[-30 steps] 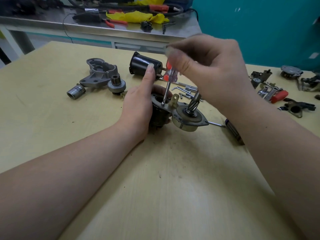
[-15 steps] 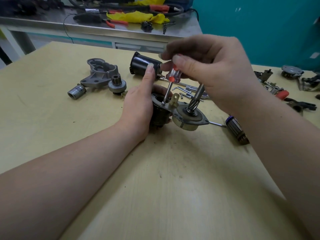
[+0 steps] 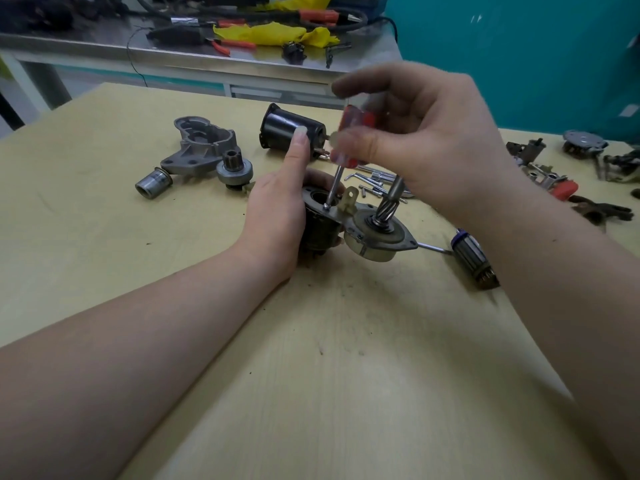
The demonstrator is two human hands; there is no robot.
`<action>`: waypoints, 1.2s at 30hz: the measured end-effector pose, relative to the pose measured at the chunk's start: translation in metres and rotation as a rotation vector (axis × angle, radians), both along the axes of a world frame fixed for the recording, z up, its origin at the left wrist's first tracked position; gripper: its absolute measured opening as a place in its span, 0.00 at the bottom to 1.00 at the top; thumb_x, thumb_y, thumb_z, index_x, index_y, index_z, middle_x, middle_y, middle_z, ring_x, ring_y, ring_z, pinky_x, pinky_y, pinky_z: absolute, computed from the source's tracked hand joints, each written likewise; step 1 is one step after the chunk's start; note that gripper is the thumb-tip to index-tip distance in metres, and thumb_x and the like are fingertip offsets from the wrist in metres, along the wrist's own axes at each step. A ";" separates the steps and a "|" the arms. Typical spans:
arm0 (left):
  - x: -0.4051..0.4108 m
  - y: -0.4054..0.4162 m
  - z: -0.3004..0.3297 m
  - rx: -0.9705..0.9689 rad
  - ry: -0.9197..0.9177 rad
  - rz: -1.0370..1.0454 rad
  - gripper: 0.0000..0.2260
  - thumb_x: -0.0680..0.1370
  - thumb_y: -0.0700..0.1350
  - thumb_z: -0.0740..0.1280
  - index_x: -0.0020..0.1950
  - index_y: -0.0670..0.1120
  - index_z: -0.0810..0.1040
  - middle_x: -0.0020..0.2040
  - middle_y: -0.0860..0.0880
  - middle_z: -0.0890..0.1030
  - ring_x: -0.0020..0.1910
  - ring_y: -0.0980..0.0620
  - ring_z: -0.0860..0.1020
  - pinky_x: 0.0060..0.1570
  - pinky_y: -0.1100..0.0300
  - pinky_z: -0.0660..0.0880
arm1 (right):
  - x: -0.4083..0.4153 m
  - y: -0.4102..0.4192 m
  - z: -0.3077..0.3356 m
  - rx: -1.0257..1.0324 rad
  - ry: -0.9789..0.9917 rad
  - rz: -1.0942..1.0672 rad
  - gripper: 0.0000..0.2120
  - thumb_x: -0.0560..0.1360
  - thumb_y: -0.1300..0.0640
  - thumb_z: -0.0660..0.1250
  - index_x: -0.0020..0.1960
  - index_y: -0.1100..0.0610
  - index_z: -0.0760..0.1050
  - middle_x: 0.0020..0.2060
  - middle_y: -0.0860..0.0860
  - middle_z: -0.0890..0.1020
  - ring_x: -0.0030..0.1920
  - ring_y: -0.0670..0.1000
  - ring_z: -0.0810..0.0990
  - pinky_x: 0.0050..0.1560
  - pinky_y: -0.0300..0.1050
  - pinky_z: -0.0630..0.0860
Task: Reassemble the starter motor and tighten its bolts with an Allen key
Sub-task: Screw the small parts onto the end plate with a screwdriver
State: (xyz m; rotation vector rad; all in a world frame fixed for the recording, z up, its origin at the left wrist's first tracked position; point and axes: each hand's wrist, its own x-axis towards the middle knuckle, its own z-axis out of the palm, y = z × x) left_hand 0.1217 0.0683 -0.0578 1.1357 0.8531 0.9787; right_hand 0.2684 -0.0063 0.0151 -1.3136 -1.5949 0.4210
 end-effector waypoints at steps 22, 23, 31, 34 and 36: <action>0.001 0.001 -0.002 -0.006 -0.009 0.006 0.32 0.81 0.71 0.63 0.37 0.47 0.89 0.36 0.43 0.88 0.31 0.47 0.87 0.27 0.58 0.80 | 0.005 0.001 0.000 0.001 -0.021 0.016 0.12 0.80 0.63 0.74 0.63 0.60 0.81 0.51 0.55 0.87 0.51 0.51 0.88 0.52 0.46 0.85; 0.001 0.001 -0.002 -0.008 -0.006 0.008 0.32 0.81 0.72 0.63 0.37 0.47 0.89 0.36 0.43 0.88 0.31 0.47 0.87 0.27 0.58 0.80 | 0.004 0.001 -0.001 0.016 -0.050 -0.024 0.12 0.78 0.60 0.77 0.60 0.59 0.82 0.47 0.57 0.86 0.46 0.53 0.88 0.48 0.49 0.86; 0.000 0.001 -0.003 -0.001 -0.020 -0.001 0.31 0.81 0.71 0.63 0.36 0.48 0.88 0.36 0.43 0.87 0.32 0.45 0.87 0.29 0.55 0.81 | 0.004 0.000 0.001 0.018 0.016 0.021 0.13 0.82 0.62 0.69 0.66 0.61 0.82 0.54 0.53 0.88 0.54 0.49 0.87 0.56 0.43 0.83; 0.001 0.002 -0.003 -0.011 -0.015 0.009 0.32 0.80 0.72 0.63 0.36 0.47 0.88 0.35 0.42 0.87 0.31 0.44 0.87 0.29 0.54 0.81 | 0.001 0.002 -0.002 0.056 -0.028 -0.014 0.12 0.79 0.60 0.75 0.62 0.60 0.82 0.45 0.62 0.84 0.46 0.60 0.85 0.47 0.53 0.84; 0.002 0.002 -0.002 -0.020 -0.007 0.012 0.32 0.80 0.72 0.63 0.37 0.46 0.88 0.36 0.41 0.87 0.32 0.44 0.87 0.29 0.54 0.81 | -0.002 0.004 -0.003 0.087 -0.066 -0.082 0.10 0.78 0.55 0.77 0.57 0.56 0.84 0.42 0.59 0.85 0.43 0.58 0.84 0.45 0.56 0.82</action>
